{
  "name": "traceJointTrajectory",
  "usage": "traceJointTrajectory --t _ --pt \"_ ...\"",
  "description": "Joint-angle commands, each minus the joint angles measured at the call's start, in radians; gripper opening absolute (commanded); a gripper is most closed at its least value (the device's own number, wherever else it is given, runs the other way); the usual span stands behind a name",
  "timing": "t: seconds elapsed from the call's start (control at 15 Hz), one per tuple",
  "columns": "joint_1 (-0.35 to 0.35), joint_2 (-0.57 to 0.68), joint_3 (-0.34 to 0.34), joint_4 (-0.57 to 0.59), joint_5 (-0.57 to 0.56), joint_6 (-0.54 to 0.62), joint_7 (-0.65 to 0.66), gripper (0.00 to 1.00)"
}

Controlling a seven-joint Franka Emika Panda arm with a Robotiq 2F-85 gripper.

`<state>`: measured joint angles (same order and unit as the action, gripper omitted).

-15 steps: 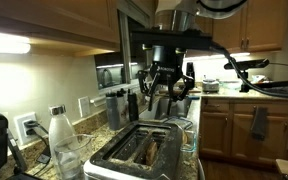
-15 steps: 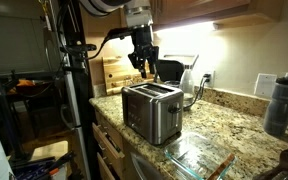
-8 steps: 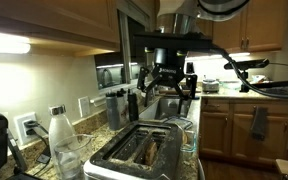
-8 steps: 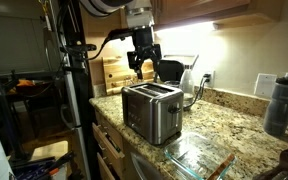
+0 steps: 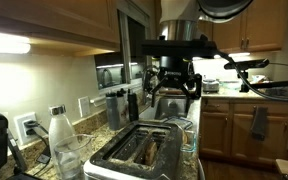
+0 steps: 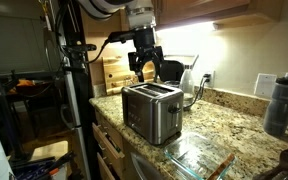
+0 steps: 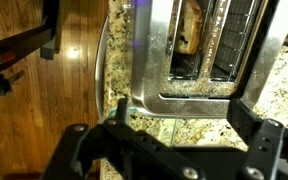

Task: Put the slices of bread from the glass bowl in the toaster

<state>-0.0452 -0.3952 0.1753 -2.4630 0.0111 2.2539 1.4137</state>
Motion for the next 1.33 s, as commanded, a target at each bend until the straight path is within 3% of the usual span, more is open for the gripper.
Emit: traceJointTrajectory --t 0.0,0.67,1.27 --pt "-0.003 -0.061 -0.016 -0.028 -0.053 -0.04 -0.037 1.0" --pt "-0.03 -0.113 -0.075 -0.019 -0.111 -0.106 -0.261 1.0" --pt "-0.139 -0.1 -0.171 0.033 -0.214 -0.203 -0.571 1.0"
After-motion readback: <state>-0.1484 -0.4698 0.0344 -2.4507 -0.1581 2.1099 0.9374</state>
